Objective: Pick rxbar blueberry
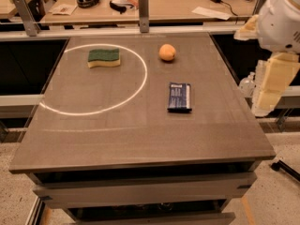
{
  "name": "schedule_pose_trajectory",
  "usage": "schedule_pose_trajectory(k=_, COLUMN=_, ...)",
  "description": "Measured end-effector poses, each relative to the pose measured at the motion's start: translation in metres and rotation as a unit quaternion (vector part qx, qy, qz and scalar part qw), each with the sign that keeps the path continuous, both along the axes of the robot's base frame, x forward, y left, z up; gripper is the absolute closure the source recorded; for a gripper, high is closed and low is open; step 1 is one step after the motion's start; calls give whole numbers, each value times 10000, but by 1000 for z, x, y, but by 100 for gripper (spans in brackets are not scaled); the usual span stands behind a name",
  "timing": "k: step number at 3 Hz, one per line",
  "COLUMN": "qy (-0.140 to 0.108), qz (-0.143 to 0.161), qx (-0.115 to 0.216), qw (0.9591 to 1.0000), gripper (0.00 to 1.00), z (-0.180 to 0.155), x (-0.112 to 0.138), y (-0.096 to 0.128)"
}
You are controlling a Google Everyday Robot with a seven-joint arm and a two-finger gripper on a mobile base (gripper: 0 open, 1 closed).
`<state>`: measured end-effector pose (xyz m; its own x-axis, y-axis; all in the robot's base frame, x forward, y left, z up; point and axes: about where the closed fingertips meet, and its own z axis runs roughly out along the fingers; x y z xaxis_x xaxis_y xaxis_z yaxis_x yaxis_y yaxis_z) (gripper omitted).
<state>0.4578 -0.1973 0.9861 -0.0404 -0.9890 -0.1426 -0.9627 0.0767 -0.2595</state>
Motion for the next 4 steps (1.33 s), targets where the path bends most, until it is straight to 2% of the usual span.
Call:
schedule_pose_trajectory(k=1, qy=184, qz=1043, qx=-528, qw=9930, gripper=0, z=-4, x=14, y=21)
schedule_pose_trajectory(k=2, qy=146, qz=2043, qx=-982, qw=9739, gripper=0, z=-12, x=28, y=41)
schedule_pose_trajectory(k=3, qy=128, qz=2907, qx=-904, qw=9524, gripper=0, z=-16, x=39, y=51)
schedule_pose_trajectory(k=4, qy=81, qz=3630, qx=-687, qw=9292, gripper=0, z=-22, x=65, y=68)
